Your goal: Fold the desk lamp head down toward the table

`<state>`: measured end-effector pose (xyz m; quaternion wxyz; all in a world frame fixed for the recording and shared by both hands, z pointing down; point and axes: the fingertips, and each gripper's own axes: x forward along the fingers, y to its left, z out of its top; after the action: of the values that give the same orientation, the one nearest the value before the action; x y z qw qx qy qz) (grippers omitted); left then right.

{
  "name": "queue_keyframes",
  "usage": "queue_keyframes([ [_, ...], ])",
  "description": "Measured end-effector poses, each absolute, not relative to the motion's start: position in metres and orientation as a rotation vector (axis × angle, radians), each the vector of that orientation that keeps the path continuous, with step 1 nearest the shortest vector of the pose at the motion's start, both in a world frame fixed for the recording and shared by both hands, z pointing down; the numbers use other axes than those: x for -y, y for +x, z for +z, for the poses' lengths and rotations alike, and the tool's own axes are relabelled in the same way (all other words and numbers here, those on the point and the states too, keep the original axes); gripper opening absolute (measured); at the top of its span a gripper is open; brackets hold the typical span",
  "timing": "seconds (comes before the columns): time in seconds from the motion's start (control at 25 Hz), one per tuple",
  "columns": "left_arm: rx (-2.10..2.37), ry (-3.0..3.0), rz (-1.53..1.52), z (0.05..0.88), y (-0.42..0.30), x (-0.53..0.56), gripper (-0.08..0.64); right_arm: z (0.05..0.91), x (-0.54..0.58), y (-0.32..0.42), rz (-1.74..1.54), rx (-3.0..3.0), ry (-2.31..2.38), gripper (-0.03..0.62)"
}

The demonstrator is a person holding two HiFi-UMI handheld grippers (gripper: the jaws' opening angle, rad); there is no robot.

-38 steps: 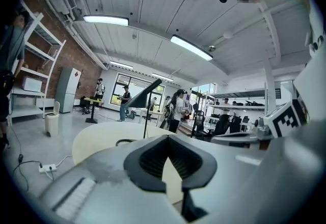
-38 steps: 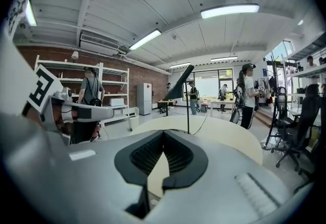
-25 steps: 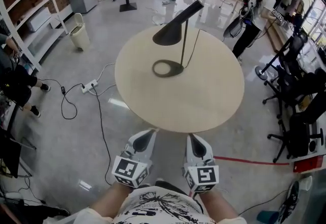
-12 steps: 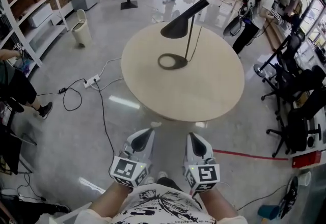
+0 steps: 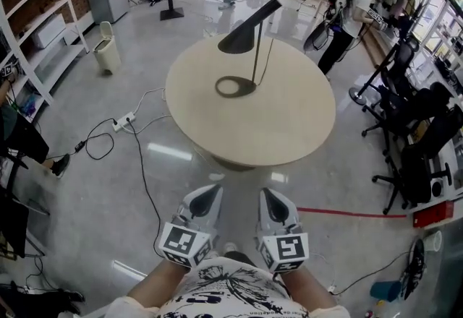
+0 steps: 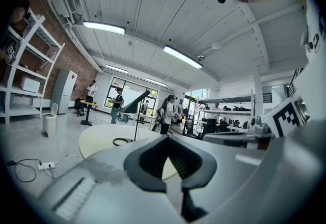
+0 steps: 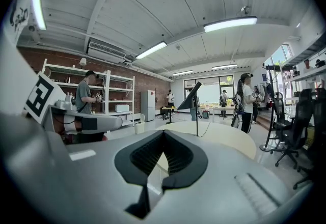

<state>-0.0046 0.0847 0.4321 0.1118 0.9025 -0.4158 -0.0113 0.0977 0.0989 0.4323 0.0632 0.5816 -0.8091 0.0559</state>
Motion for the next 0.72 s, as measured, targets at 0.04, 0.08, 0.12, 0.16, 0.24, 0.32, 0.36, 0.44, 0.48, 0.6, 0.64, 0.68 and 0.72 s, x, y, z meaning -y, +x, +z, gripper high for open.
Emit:
queue_keyframes([
  [0.04,1.21,2.657,-0.032,0.432,-0.003,-0.087,0.005,0.432,-0.1,0.097,0.169,2.445,1.757,0.009],
  [0.08,1.203,2.663,-0.031,0.432,-0.001,-0.089,0.005,0.433,-0.102,0.097,0.172,2.446,1.757,0.008],
  [0.12,1.199,2.668,-0.032,0.431,0.0,-0.09,0.005,0.433,-0.103,0.097,0.178,2.448,1.759,0.008],
  [0.16,1.199,2.67,-0.034,0.431,0.0,-0.091,0.005,0.433,-0.104,0.097,0.185,2.451,1.762,0.008],
  [0.24,1.205,2.67,-0.037,0.43,-0.002,-0.092,0.005,0.433,-0.106,0.097,0.193,2.453,1.766,0.008],
  [0.32,1.217,2.665,-0.044,0.428,-0.006,-0.091,0.005,0.432,-0.106,0.095,0.189,2.454,1.766,0.008],
  [0.36,1.221,2.663,-0.047,0.428,-0.008,-0.091,0.005,0.431,-0.106,0.094,0.184,2.455,1.765,0.008],
  [0.44,1.228,2.659,-0.05,0.428,-0.009,-0.092,0.005,0.431,-0.106,0.094,0.173,2.456,1.764,0.008],
  [0.48,1.231,2.658,-0.05,0.428,-0.01,-0.092,0.005,0.431,-0.106,0.094,0.17,2.454,1.764,0.008],
  [0.6,1.236,2.655,-0.048,0.428,-0.011,-0.094,0.005,0.433,-0.107,0.094,0.166,2.447,1.764,0.008],
  [0.64,1.234,2.656,-0.049,0.427,-0.011,-0.094,0.005,0.433,-0.107,0.093,0.166,2.445,1.763,0.008],
  [0.68,1.229,2.658,-0.049,0.427,-0.011,-0.094,0.005,0.433,-0.107,0.092,0.168,2.443,1.762,0.008],
  [0.72,1.223,2.663,-0.049,0.426,-0.01,-0.094,0.005,0.434,-0.106,0.091,0.171,2.439,1.761,0.008],
])
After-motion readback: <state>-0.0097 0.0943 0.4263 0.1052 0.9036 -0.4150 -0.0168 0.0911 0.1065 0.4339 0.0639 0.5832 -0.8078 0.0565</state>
